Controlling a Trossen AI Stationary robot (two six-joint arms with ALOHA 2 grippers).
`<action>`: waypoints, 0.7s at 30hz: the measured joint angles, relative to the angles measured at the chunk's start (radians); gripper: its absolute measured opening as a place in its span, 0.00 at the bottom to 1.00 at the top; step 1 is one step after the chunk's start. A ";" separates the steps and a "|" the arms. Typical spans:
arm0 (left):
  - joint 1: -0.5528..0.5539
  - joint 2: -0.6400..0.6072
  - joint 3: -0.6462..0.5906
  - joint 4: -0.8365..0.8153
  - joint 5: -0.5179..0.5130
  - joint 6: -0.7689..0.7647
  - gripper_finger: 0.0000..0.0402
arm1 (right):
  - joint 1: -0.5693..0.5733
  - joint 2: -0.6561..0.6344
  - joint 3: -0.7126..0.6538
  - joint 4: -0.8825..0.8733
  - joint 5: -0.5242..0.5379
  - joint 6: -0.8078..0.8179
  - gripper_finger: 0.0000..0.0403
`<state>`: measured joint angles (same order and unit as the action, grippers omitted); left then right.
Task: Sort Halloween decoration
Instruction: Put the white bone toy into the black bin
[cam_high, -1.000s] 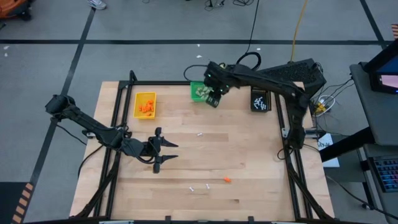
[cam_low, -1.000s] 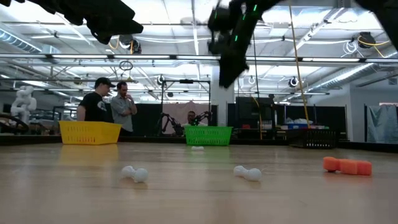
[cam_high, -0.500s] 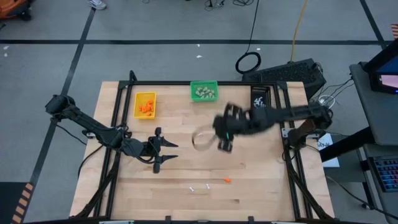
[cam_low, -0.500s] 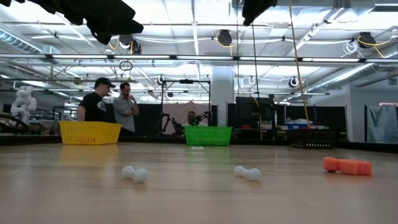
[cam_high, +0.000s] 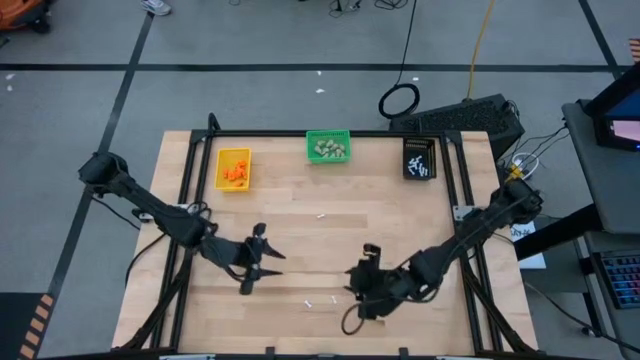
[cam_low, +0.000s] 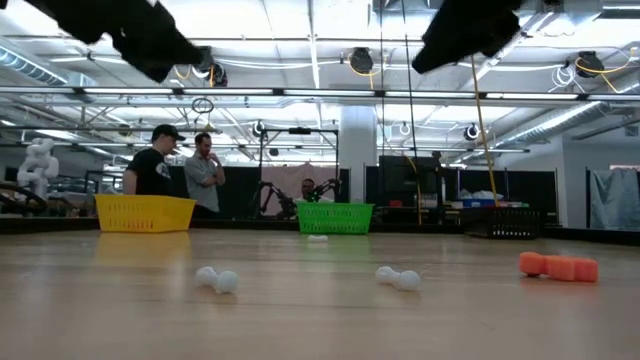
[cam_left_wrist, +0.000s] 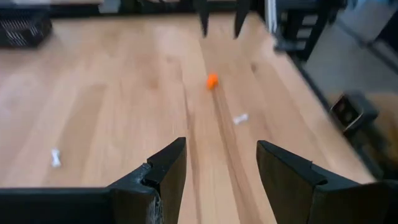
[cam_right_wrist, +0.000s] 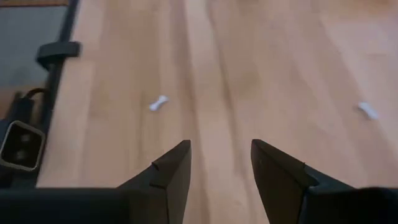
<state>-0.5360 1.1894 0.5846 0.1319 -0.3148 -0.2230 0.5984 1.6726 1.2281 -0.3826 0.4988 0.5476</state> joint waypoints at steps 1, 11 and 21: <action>-0.004 0.029 0.012 -0.010 0.000 -0.004 0.48 | 0.010 0.000 -0.031 0.051 0.000 -0.009 0.39; -0.044 0.339 0.150 -0.008 0.002 0.049 0.48 | 0.039 0.016 -0.155 0.247 -0.002 -0.037 0.39; -0.104 0.557 0.246 0.100 0.023 0.151 0.48 | 0.038 0.117 -0.156 0.334 -0.029 -0.147 0.39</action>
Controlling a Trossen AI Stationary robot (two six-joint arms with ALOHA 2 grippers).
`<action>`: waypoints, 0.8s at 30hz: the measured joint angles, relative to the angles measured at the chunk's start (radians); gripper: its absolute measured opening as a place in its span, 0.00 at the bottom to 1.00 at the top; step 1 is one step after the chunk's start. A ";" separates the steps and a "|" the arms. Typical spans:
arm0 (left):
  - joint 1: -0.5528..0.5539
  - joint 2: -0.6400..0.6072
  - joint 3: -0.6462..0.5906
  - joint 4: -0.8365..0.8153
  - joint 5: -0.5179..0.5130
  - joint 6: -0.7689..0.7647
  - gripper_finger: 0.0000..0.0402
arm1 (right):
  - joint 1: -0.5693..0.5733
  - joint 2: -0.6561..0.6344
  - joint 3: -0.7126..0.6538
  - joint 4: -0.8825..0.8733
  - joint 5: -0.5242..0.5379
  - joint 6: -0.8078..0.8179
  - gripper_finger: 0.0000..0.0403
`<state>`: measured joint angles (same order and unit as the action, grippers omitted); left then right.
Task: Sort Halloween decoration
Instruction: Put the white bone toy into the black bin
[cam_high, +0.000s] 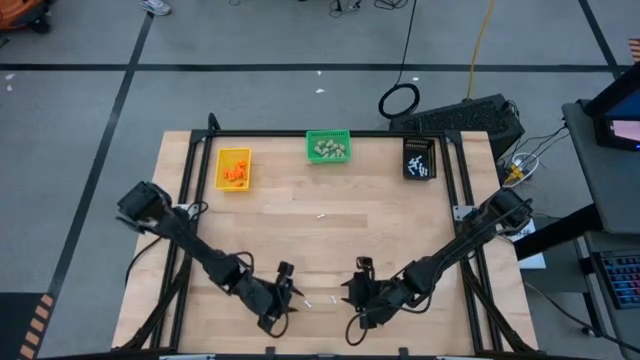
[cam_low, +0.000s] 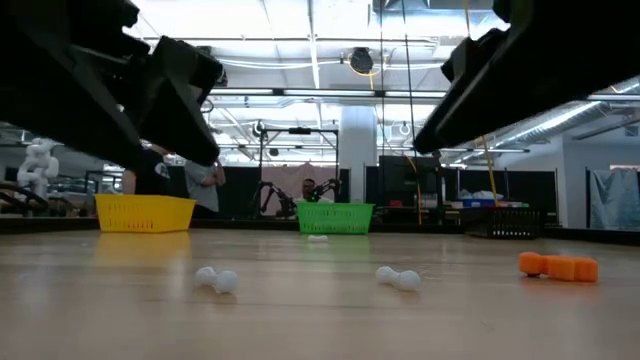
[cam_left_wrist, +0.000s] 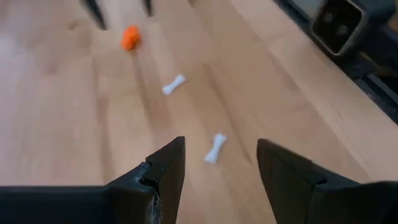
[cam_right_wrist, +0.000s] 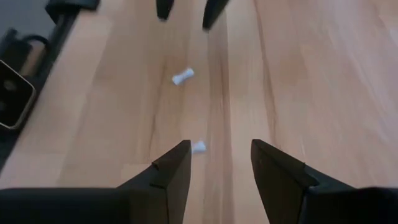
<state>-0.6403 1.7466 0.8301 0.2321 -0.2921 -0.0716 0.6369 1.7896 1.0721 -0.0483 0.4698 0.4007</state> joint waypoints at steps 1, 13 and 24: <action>-0.001 0.012 -0.001 0.020 0.008 0.011 0.48 | 0.000 0.003 0.000 0.016 0.000 -0.015 0.39; 0.052 0.104 -0.002 0.138 0.132 0.026 0.48 | 0.025 0.004 0.000 0.016 -0.002 -0.024 0.39; 0.086 0.164 -0.002 0.205 0.151 -0.031 0.48 | 0.036 0.004 0.000 0.022 0.003 -0.019 0.39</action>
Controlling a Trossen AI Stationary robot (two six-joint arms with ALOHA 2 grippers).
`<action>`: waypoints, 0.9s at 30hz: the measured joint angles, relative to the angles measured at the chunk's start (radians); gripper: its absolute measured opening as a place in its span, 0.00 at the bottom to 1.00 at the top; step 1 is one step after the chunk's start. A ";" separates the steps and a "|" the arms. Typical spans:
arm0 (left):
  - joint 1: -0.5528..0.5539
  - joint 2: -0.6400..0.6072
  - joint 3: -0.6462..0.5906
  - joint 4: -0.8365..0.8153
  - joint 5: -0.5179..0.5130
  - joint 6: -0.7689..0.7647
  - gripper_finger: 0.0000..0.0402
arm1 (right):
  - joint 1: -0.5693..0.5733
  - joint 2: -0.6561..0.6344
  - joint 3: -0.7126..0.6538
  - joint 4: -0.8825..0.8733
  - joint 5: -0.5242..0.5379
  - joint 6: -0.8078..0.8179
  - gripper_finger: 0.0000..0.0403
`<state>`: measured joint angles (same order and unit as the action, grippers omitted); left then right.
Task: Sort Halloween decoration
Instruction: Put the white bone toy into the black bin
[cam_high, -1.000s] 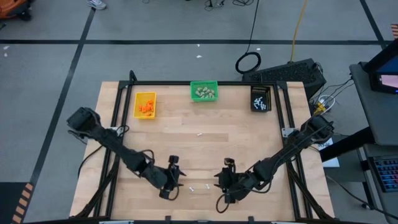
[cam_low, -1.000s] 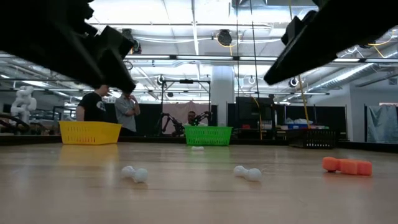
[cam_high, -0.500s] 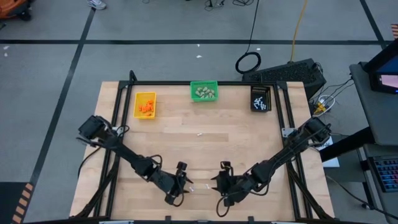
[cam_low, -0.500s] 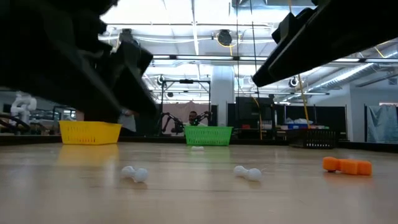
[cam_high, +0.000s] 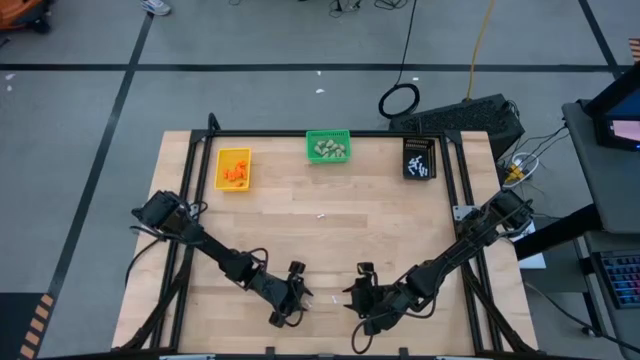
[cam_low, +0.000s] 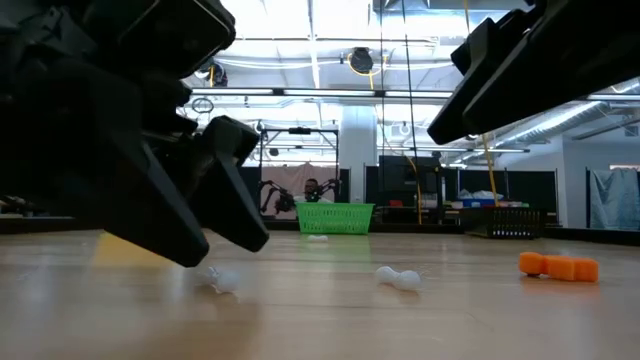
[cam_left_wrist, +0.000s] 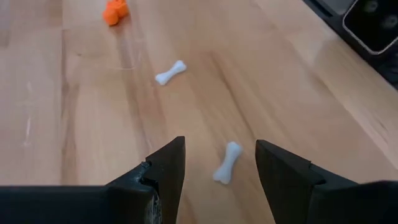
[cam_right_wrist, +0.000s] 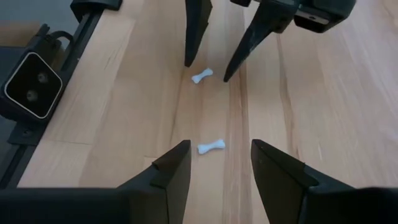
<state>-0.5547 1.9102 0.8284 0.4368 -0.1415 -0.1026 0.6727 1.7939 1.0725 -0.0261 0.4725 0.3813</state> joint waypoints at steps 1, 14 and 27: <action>0.003 0.000 0.000 0.001 0.002 -0.004 0.48 | 0.000 0.000 0.000 0.000 0.000 0.000 0.39; 0.012 0.002 0.000 -0.018 -0.017 -0.015 0.48 | 0.000 0.000 0.000 0.000 0.003 -0.023 0.39; 0.012 0.002 -0.001 -0.032 -0.055 -0.014 0.48 | -0.001 0.000 0.000 0.000 0.029 -0.055 0.39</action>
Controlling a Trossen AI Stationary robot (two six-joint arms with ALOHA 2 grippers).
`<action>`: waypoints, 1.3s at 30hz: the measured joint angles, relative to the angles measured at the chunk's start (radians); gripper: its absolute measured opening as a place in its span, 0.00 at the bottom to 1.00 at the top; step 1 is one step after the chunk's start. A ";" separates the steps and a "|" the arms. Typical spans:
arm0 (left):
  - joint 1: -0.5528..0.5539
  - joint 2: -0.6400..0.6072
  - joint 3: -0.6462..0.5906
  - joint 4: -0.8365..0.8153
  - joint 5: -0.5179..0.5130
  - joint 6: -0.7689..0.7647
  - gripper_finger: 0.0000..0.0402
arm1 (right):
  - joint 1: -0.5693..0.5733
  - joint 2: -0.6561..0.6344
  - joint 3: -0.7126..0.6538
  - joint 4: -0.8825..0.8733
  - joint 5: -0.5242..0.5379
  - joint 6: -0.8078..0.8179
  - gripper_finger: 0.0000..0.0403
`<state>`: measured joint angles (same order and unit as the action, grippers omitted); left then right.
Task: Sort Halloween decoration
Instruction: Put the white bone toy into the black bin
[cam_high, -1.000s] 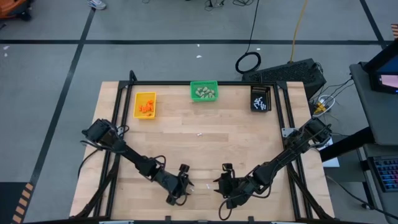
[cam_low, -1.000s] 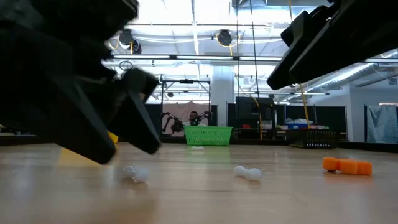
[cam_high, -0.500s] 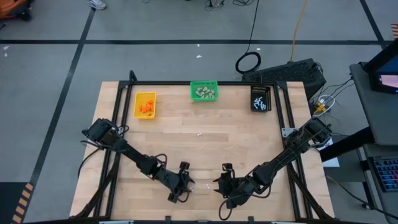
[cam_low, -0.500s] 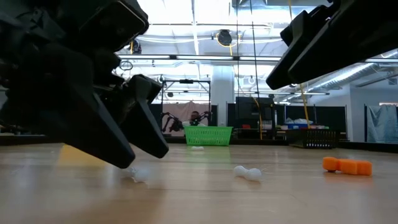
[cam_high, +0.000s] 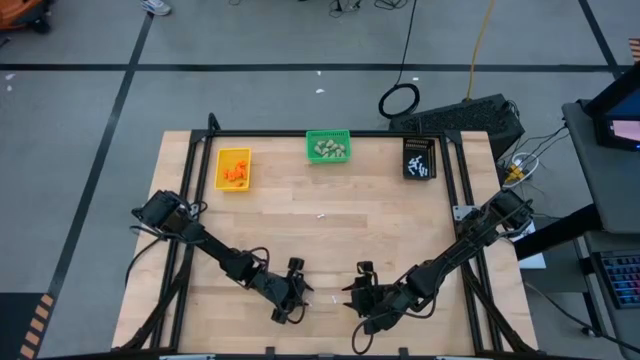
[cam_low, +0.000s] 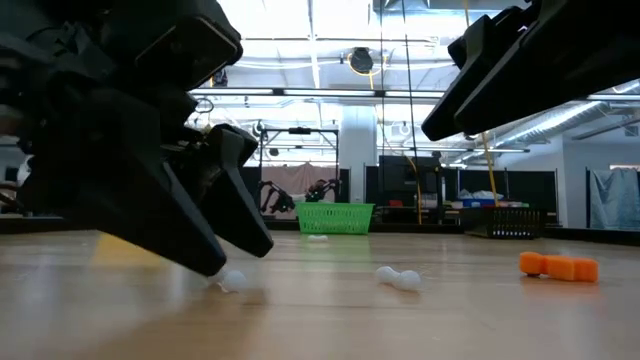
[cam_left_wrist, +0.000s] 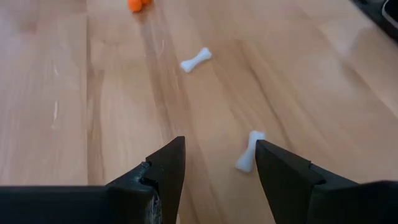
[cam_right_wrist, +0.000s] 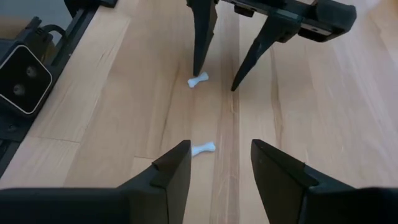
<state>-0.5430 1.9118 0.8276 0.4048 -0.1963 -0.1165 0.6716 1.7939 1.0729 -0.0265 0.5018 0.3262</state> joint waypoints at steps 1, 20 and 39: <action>0.001 0.000 0.000 -0.007 -0.001 0.000 0.48 | 0.000 0.000 0.000 0.000 0.000 -0.002 0.39; -0.010 -0.054 0.000 -0.032 -0.229 -0.223 0.48 | 0.004 0.000 0.000 -0.012 0.000 0.009 0.39; -0.094 0.006 0.000 0.070 -0.185 -0.394 0.48 | -0.008 0.100 0.001 0.166 0.045 0.055 0.34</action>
<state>-0.6369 1.9179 0.8276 0.4744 -0.3816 -0.5104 0.6638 1.8941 1.0738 0.1399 0.5464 0.3816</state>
